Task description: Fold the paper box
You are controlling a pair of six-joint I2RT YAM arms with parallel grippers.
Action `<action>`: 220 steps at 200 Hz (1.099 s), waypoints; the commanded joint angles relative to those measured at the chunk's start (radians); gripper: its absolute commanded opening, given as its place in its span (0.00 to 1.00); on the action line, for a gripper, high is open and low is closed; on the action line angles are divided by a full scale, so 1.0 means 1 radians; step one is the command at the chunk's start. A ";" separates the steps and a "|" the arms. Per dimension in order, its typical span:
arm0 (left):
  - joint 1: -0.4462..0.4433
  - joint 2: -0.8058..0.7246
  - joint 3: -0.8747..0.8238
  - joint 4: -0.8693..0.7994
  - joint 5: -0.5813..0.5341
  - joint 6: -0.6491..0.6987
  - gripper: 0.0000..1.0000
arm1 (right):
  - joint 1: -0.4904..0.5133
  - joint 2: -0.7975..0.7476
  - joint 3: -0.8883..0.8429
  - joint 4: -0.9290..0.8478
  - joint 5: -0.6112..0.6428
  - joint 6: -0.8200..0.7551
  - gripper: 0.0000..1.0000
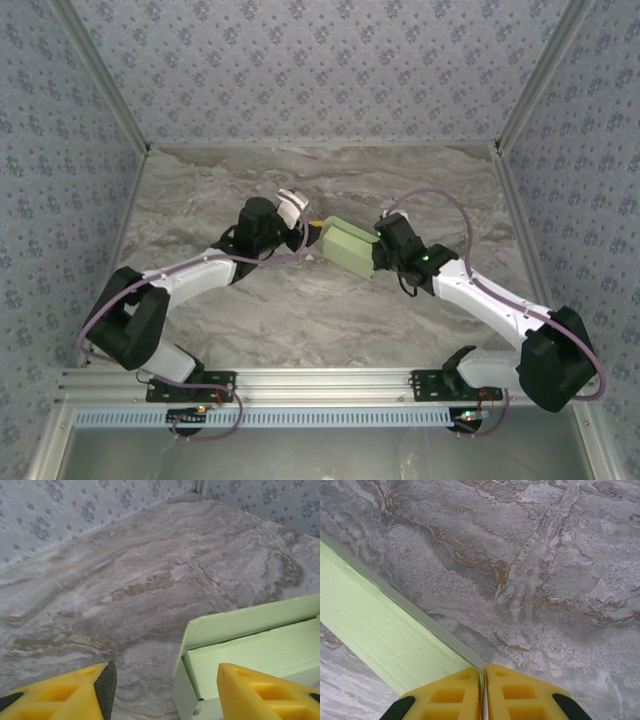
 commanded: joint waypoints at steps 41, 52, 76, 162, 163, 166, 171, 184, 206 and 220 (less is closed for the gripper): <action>-0.010 0.049 0.074 -0.092 0.174 0.056 0.51 | -0.016 0.020 0.072 -0.049 -0.056 -0.078 0.13; -0.010 0.058 0.079 -0.092 0.193 0.077 0.50 | -0.017 0.027 0.077 -0.051 -0.064 -0.082 0.13; -0.004 0.093 0.118 -0.113 0.186 0.076 0.39 | -0.016 0.035 0.079 -0.050 -0.064 -0.077 0.13; 0.014 0.128 0.152 -0.155 0.197 0.024 0.24 | -0.016 0.041 0.090 -0.051 -0.070 -0.062 0.13; 0.014 0.128 0.153 -0.158 0.198 0.024 0.25 | -0.016 0.040 0.090 -0.050 -0.070 -0.062 0.13; 0.018 0.129 0.160 -0.168 0.202 0.024 0.25 | -0.016 0.041 0.091 -0.050 -0.070 -0.062 0.13; 0.023 0.133 0.169 -0.183 0.207 0.025 0.25 | -0.015 0.042 0.089 -0.050 -0.072 -0.063 0.13; 0.033 0.139 0.182 -0.196 0.234 0.032 0.28 | -0.015 0.041 0.089 -0.051 -0.073 -0.065 0.13; 0.045 0.157 0.204 -0.213 0.277 0.054 0.32 | -0.015 0.041 0.089 -0.047 -0.075 -0.065 0.13; 0.052 0.177 0.221 -0.221 0.284 0.062 0.32 | -0.015 0.041 0.089 -0.046 -0.078 -0.065 0.13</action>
